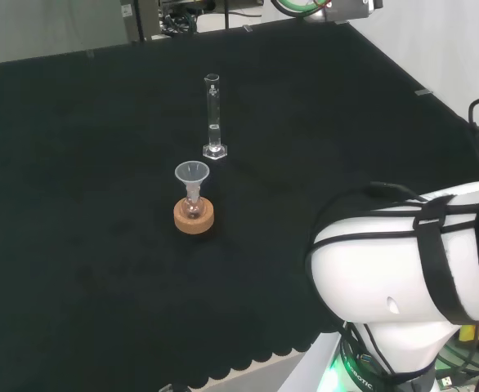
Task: Pick up the graduated cylinder.
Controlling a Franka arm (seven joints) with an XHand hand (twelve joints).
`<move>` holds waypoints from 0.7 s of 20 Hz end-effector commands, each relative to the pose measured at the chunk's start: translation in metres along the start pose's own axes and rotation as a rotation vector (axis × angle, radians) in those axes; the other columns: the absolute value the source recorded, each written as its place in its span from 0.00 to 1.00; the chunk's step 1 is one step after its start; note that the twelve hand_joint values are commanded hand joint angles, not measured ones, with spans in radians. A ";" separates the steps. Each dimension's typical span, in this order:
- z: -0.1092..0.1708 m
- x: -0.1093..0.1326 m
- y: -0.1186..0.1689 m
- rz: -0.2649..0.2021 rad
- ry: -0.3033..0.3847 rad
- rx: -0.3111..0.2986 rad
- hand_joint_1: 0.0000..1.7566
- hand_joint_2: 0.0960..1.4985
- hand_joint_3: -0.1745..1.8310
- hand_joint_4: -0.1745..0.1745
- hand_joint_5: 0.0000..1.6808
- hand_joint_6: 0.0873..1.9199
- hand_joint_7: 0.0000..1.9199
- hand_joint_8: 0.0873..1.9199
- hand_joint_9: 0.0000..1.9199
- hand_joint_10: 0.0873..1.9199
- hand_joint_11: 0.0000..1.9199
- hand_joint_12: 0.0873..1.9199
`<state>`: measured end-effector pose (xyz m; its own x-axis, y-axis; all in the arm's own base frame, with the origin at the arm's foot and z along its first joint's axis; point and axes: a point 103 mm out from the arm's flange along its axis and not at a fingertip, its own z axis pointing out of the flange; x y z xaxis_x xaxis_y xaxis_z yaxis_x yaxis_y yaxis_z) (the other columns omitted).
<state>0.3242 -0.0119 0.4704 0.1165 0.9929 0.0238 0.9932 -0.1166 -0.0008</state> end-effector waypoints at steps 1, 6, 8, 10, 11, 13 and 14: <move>0.042 -0.008 0.042 0.015 0.012 0.029 0.11 0.90 0.09 0.41 0.14 0.00 0.00 0.21 0.22 0.00 0.03 0.70; 0.080 -0.012 0.085 0.010 0.033 0.076 0.13 0.89 0.08 0.41 0.14 0.00 0.01 0.22 0.23 0.00 0.03 0.70; 0.096 -0.016 0.105 -0.001 0.051 0.077 0.13 0.89 0.08 0.40 0.14 0.00 0.01 0.22 0.23 0.00 0.03 0.70; 0.110 -0.020 0.123 -0.021 0.076 0.067 0.15 0.88 0.08 0.40 0.14 0.00 0.01 0.23 0.23 0.00 0.03 0.71; 0.117 -0.022 0.131 -0.025 0.085 0.066 0.15 0.88 0.08 0.40 0.14 0.00 0.01 0.23 0.23 0.00 0.03 0.71; 0.131 -0.027 0.147 -0.027 0.108 0.067 0.17 0.87 0.07 0.40 0.15 0.00 0.02 0.24 0.24 0.00 0.04 0.71; 0.138 -0.029 0.154 -0.030 0.113 0.074 0.18 0.86 0.07 0.39 0.15 0.00 0.03 0.24 0.24 0.00 0.04 0.71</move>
<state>0.4111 -0.0309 0.3767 0.1120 0.9914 0.0673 0.9889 -0.1045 -0.1060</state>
